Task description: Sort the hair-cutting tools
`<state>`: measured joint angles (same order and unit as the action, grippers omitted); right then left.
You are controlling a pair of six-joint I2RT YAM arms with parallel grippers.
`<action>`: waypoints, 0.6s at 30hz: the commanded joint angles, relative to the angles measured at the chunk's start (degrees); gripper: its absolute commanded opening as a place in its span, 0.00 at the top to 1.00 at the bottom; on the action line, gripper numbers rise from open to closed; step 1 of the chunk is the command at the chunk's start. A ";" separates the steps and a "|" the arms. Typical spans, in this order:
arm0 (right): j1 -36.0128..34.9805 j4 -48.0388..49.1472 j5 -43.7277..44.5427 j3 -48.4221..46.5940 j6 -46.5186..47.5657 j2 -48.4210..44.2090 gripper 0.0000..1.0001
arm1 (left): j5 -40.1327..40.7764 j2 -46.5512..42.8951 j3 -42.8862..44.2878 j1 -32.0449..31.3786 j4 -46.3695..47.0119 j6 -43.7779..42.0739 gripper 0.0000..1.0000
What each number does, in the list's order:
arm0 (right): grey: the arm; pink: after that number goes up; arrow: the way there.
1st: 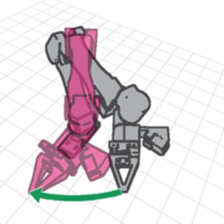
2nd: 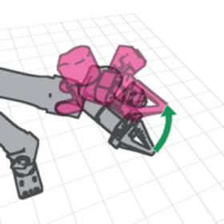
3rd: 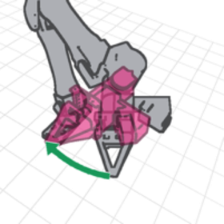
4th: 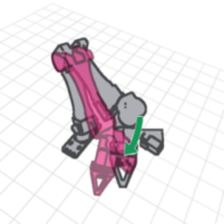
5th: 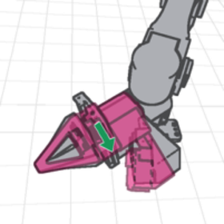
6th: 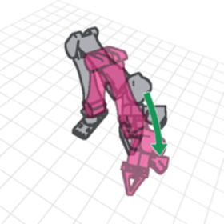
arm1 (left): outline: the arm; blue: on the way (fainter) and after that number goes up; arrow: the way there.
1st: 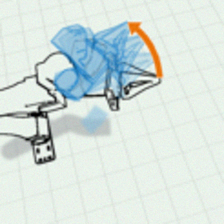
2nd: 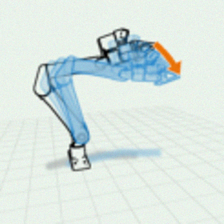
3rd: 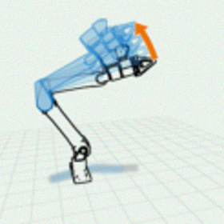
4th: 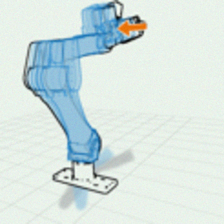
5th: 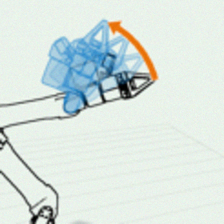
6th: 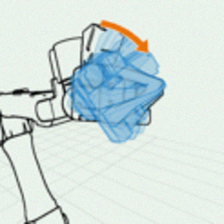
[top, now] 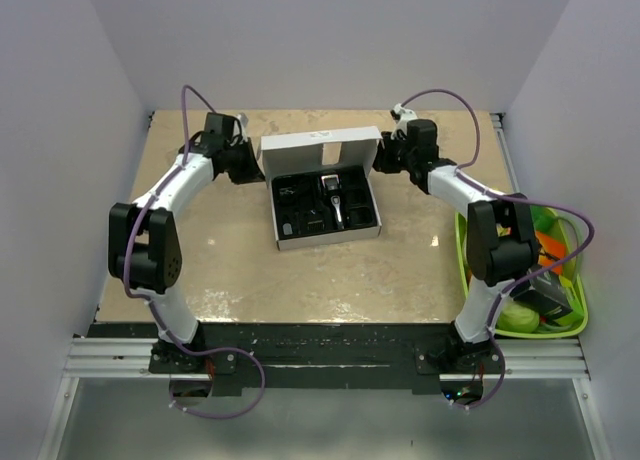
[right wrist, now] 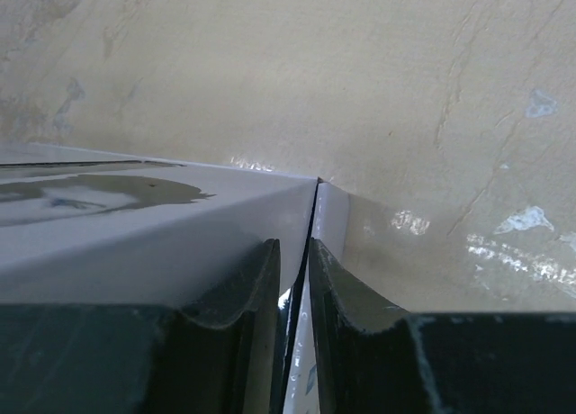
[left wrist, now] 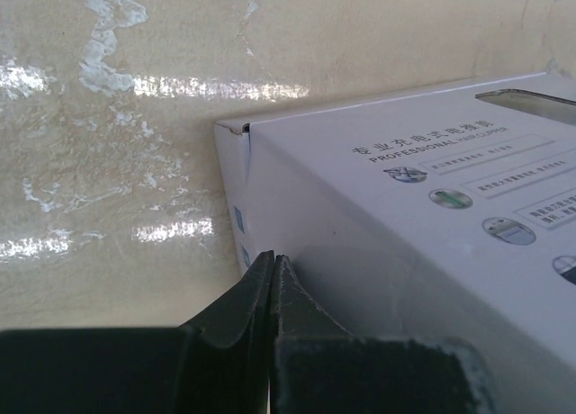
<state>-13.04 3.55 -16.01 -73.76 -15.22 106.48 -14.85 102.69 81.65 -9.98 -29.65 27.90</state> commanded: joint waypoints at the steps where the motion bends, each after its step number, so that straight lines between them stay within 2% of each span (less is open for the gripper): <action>1: -1.46 0.23 -0.16 0.54 0.90 -3.47 0.77 | -1.67 -2.94 -1.40 -0.66 1.96 0.58 0.98; 5: -2.08 -0.04 0.01 0.81 0.64 -3.73 0.81 | -1.76 -3.55 -2.37 -0.74 2.31 0.75 0.98; 18: -2.34 0.23 1.60 4.23 1.25 -5.75 0.83 | -1.41 -4.43 -5.09 -2.33 3.90 1.19 0.99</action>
<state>-14.68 3.42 -14.39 -70.46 -14.74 103.46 -15.18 100.99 76.95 -11.40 -27.94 28.12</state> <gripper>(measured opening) 0.175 0.027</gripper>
